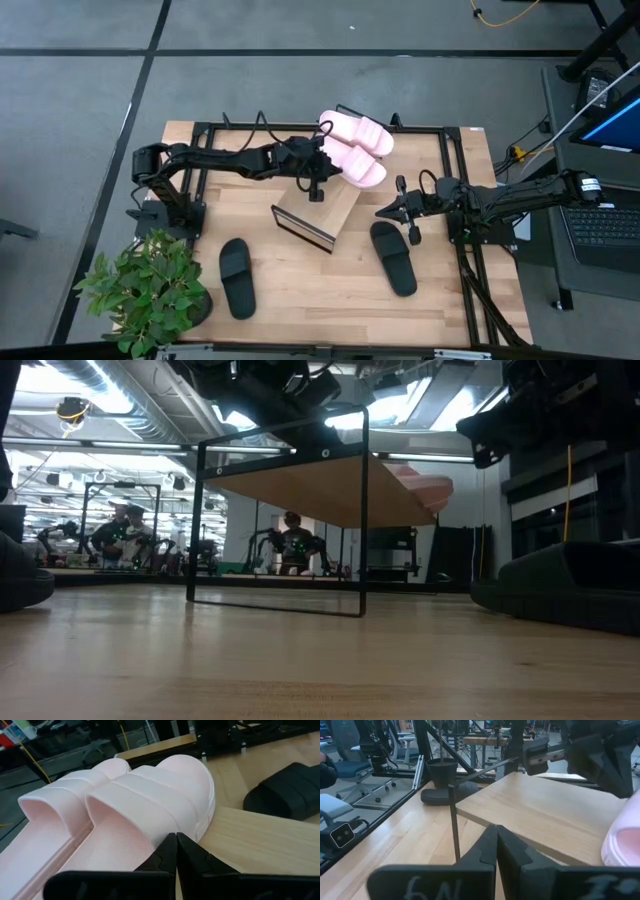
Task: Pick and place slides into the shelf
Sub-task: Put the left pink slide on the shelf
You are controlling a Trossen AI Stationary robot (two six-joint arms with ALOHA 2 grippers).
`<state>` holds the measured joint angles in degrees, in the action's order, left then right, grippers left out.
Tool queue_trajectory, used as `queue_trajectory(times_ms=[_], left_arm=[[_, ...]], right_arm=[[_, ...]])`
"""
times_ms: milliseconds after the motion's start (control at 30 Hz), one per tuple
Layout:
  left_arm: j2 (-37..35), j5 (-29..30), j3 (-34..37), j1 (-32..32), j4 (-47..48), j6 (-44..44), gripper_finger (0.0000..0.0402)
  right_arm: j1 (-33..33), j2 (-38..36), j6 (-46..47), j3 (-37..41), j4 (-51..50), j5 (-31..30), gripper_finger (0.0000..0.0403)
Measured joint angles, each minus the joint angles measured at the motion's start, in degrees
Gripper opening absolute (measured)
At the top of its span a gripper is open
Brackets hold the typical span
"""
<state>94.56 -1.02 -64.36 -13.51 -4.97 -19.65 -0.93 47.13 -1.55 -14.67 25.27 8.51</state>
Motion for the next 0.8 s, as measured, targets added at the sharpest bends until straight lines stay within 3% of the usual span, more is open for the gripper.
queue_trajectory(times_ms=[233, 567, 800], left_arm=[[-1.40, 0.01, -0.04, 2.48, 0.03, -1.44, 0.0000], [-10.15, 1.55, -0.04, 4.49, 3.95, -3.80, 0.0000], [-15.44, 3.52, 0.02, 5.45, 9.00, -2.94, 0.0000]], right_arm=[[0.00, 0.02, -0.08, 0.00, 0.03, 0.00, 0.0008], [0.00, 0.02, -2.35, -0.47, 0.84, -0.10, 0.0008], [-0.04, 0.02, -10.00, -9.30, -14.80, -6.44, 0.0008]])
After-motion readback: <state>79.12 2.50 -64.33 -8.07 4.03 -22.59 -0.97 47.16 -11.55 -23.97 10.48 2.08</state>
